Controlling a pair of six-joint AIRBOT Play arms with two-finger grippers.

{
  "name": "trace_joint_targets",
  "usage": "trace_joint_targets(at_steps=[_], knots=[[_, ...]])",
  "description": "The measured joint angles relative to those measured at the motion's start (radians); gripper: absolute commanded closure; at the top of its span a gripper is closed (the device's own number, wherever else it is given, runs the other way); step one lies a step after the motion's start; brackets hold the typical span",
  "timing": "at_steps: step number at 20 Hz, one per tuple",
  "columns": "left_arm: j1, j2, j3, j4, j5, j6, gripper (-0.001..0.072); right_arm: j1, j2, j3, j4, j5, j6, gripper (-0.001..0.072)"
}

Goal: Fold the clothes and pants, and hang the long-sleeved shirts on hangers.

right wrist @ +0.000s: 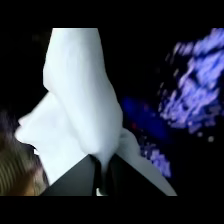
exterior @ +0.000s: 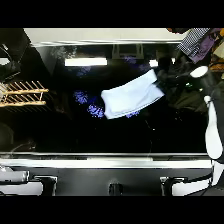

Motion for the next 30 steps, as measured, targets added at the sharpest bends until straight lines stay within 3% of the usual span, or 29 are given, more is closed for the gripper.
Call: trace_joint_targets(at_steps=[10, 16, 20, 30], knots=[[0.0, 0.0, 0.0, 0.0, 0.0, 0.002, 0.0688, -0.36, -0.004, 0.185, -0.062, -0.115, 0.148, 0.0675], [0.0, 0.0, 0.0, 0.001, 0.0, 0.002, 0.0688, -0.579, 0.001, 0.179, -0.217, 0.013, 0.256, 0.0677], [0.0, 0.0, 0.0, 0.001, 0.0, 0.002, 0.0689, -0.636, 0.056, 0.053, -0.387, 0.115, 0.307, 0.0677], [0.0, 0.0, 0.0, 0.0, 0.0, 0.002, 0.0689, -0.655, 0.312, -0.465, -0.69, 0.159, 0.458, 0.0674]])
